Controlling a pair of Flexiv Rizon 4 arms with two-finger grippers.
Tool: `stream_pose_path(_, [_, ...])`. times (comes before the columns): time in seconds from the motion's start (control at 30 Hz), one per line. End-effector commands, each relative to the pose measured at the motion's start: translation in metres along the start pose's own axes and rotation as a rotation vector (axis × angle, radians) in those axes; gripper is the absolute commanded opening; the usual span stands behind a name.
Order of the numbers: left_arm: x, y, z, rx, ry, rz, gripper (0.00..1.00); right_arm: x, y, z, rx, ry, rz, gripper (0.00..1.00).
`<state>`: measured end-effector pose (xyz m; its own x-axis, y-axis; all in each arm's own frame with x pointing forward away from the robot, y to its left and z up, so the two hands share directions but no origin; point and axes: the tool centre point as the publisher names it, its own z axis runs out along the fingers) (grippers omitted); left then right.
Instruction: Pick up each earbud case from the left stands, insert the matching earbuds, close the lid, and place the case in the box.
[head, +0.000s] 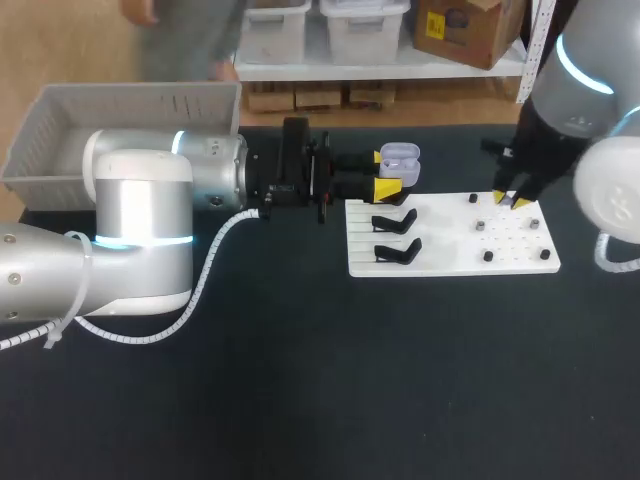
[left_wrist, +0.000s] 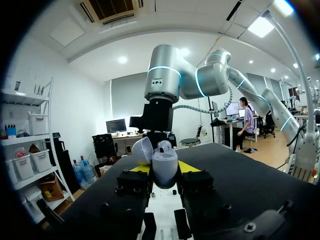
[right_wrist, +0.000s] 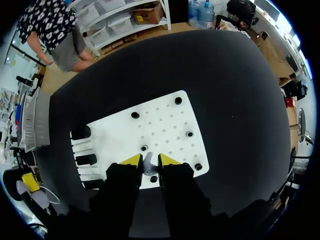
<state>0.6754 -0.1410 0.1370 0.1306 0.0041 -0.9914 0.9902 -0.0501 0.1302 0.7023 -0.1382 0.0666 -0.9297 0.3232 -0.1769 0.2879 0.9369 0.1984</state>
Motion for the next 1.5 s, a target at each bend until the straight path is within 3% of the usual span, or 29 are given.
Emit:
stream_pose_path(0.03, [0.000,-0.002,0.000,-0.006,0.000,0.002,0.00,0.006,-0.009,-0.039,-0.016,-0.045,-0.006,0.00])
stream_pose_path(0.43, [0.000,-0.002,0.000,-0.006,0.000,0.002,0.00,0.012,0.020,-0.107,0.015,-0.011,-0.240,0.00])
stream_pose_path(0.57, [0.000,-0.002,0.000,-0.006,0.000,0.002,0.00,0.013,0.022,-0.111,-0.022,0.004,-0.273,0.00])
stream_pose_path(0.6, [0.000,-0.002,0.000,-0.006,0.000,0.002,0.00,0.013,0.021,-0.110,0.003,-0.026,-0.274,0.00])
stream_pose_path(1.2, [0.000,-0.002,0.000,-0.006,0.000,0.002,0.00,0.013,0.021,-0.110,0.003,-0.026,-0.274,0.00])
stream_pose_path(1.5, [0.000,-0.002,0.000,-0.006,0.000,0.002,0.00,0.033,0.062,-0.148,-0.064,-0.061,-0.433,0.00])
